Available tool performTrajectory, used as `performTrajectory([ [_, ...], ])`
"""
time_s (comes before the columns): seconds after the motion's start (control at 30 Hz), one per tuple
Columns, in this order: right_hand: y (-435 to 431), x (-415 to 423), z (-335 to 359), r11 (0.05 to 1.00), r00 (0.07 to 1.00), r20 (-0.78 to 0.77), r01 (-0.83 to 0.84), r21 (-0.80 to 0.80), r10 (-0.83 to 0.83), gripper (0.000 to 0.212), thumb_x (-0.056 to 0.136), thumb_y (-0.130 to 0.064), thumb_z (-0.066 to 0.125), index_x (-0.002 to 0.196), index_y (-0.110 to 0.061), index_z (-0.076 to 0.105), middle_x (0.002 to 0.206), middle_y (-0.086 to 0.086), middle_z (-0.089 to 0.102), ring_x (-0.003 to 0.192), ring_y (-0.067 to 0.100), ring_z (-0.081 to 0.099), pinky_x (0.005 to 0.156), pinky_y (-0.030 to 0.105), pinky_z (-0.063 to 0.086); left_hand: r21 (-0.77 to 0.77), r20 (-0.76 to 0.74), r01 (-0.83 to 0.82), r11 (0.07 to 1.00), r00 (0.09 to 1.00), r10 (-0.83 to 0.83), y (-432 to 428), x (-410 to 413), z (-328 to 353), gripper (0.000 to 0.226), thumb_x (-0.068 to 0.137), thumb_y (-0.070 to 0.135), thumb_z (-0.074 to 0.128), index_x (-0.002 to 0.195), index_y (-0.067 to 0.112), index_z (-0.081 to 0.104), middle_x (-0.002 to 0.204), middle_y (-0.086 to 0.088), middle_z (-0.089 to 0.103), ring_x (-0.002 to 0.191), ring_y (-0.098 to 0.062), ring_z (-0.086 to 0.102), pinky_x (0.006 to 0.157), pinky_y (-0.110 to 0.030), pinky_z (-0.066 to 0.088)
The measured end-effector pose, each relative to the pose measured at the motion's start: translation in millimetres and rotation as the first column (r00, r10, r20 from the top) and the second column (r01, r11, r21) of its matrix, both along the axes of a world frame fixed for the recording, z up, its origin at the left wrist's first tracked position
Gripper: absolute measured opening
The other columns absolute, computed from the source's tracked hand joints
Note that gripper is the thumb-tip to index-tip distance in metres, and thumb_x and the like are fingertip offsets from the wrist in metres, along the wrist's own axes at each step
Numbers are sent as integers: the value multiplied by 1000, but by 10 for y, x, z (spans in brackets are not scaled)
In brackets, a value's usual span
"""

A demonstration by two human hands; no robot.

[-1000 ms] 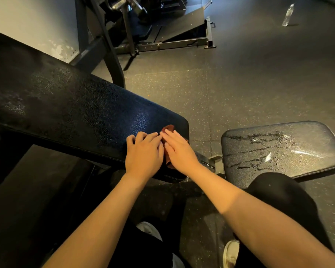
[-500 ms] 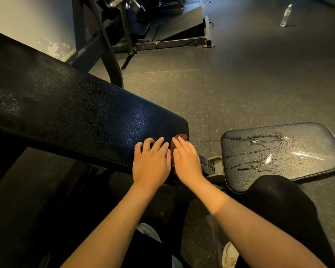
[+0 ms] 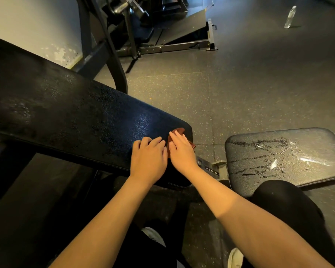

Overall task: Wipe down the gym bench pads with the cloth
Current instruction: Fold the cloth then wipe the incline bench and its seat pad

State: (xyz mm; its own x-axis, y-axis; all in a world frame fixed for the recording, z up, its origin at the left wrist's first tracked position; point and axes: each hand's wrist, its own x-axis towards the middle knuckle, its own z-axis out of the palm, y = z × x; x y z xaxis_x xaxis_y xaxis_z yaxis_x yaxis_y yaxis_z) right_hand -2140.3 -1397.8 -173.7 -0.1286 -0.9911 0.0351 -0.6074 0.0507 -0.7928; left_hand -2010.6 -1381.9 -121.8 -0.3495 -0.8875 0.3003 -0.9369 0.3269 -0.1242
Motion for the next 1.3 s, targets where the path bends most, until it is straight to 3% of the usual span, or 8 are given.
performTrajectory([
  [0.2, -436, 475, 518, 995, 995, -49, -84, -58, 81, 47, 107, -24, 35, 154, -20, 35, 163, 2, 27, 152, 24, 19, 123, 45, 20, -61, 34, -212, 975, 976, 214, -271, 651, 553, 39, 101, 37, 45, 134, 23, 62, 144, 2, 57, 126, -28, 47, 102, -49, 34],
  [0.33, -621, 844, 826, 950, 961, -49, -277, -146, 272, 46, 108, -24, 36, 154, -21, 37, 163, 0, 28, 152, 21, 17, 125, 43, 17, -37, 37, -241, 970, 970, 242, -488, 785, 701, 41, 103, 38, 38, 135, 26, 60, 148, 4, 52, 129, -26, 43, 102, -47, 32],
  [0.47, -754, 780, 768, 921, 938, -55, -347, -176, 343, 46, 108, -22, 37, 153, -24, 37, 163, -2, 29, 153, 18, 14, 125, 40, 15, -77, 8, -212, 974, 977, 213, -531, 811, 680, 40, 103, 38, 37, 130, 27, 64, 144, 6, 56, 123, -24, 45, 98, -47, 35],
  [0.6, -1104, 693, 750, 990, 984, -124, -136, -31, 131, 49, 107, -22, 35, 156, -21, 30, 164, 0, 24, 152, 25, 16, 122, 48, 21, -132, -5, -178, 975, 984, 179, -538, 805, 627, 41, 102, 39, 39, 132, 27, 64, 141, 7, 59, 120, -23, 48, 96, -46, 37],
  [0.67, -1083, 769, 792, 992, 979, -179, -107, -61, 95, 49, 107, -24, 36, 156, -20, 30, 164, 2, 25, 151, 26, 19, 123, 45, 22, -134, -25, -186, 973, 983, 184, -552, 780, 638, 42, 101, 38, 39, 130, 26, 66, 137, 8, 62, 118, -22, 50, 95, -46, 39],
  [0.87, -528, 847, 717, 948, 974, -60, -225, -225, 217, 43, 107, -29, 39, 150, -27, 43, 160, -7, 35, 151, 13, 19, 125, 39, 17, -130, -78, -140, 982, 988, 130, -409, 783, 655, 39, 99, 36, 41, 119, 22, 72, 124, 6, 70, 114, -20, 56, 94, -41, 40],
  [1.1, 142, 667, 367, 976, 998, -46, -52, -211, 43, 43, 106, -32, 38, 149, -28, 44, 158, -5, 37, 150, 17, 25, 122, 43, 24, -243, -264, 45, 969, 958, -111, 202, 1007, 134, 34, 95, 21, 51, 121, 11, 71, 127, -4, 67, 119, -26, 57, 105, -44, 43],
  [1.3, 373, 836, 486, 921, 951, -89, -309, -237, 296, 54, 103, -47, 42, 154, -30, 33, 163, -9, 24, 153, 11, 8, 121, 35, 12, -240, -394, 41, 970, 909, -136, 445, 1137, 6, 38, 99, 15, 48, 133, 3, 62, 134, -10, 61, 131, -28, 50, 115, -50, 36],
])
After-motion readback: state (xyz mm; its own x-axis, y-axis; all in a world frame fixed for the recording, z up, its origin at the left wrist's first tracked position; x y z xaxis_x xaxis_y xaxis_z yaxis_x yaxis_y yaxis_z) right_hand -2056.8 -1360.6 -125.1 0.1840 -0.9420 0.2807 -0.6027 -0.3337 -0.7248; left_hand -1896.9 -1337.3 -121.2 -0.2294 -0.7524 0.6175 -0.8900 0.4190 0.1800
